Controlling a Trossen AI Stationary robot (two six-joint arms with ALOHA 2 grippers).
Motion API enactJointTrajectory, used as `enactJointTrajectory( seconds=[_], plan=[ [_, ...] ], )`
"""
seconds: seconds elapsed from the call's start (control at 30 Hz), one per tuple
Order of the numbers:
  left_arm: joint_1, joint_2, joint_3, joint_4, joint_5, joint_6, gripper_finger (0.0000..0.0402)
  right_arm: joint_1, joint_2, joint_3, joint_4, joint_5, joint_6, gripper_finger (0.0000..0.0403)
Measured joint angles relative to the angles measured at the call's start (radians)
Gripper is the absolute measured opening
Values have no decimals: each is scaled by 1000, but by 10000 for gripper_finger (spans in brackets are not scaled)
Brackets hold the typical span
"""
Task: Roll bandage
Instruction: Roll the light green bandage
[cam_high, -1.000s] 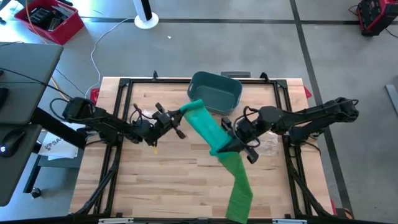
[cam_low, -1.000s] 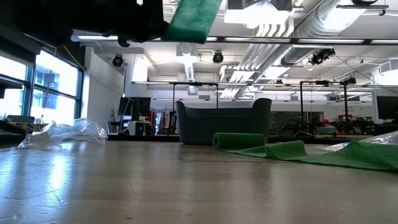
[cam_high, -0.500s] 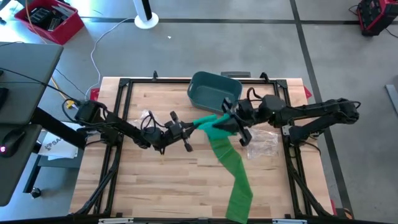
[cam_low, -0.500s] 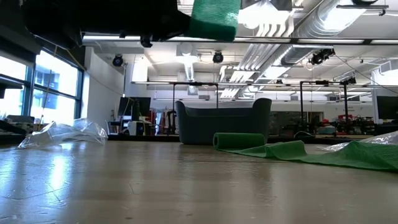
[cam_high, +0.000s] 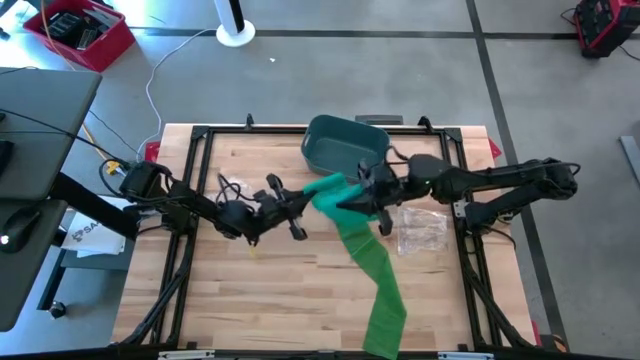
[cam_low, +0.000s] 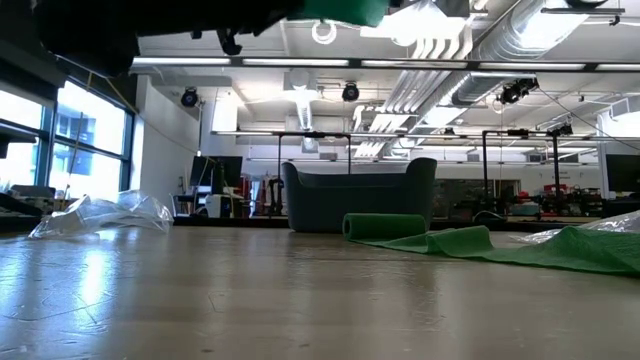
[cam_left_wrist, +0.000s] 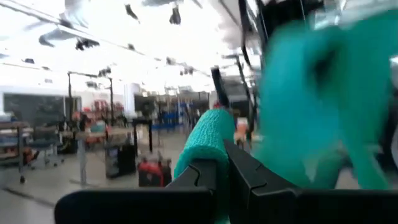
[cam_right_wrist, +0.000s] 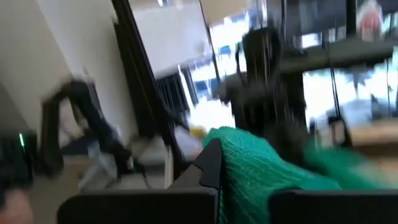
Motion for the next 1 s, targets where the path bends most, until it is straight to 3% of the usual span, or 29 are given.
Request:
enactJointTrajectory(
  seconds=[0.2, 0.47, 0.8, 1.0],
  plan=[
    [0, -11, 0, 26, 3, 2, 3, 16, 26, -124, 11, -59, 33, 0],
    [27, -12, 2, 25, -2, -22, 3, 13, 28, -304, 190, -113, 116, 0],
    [76, -64, 22, 26, 14, -173, 3, 13, 90, -381, 317, -110, 98, 0],
    [85, -77, 62, 26, 156, -251, 3, -35, 178, -381, 406, -116, 89, 0]
  ],
)
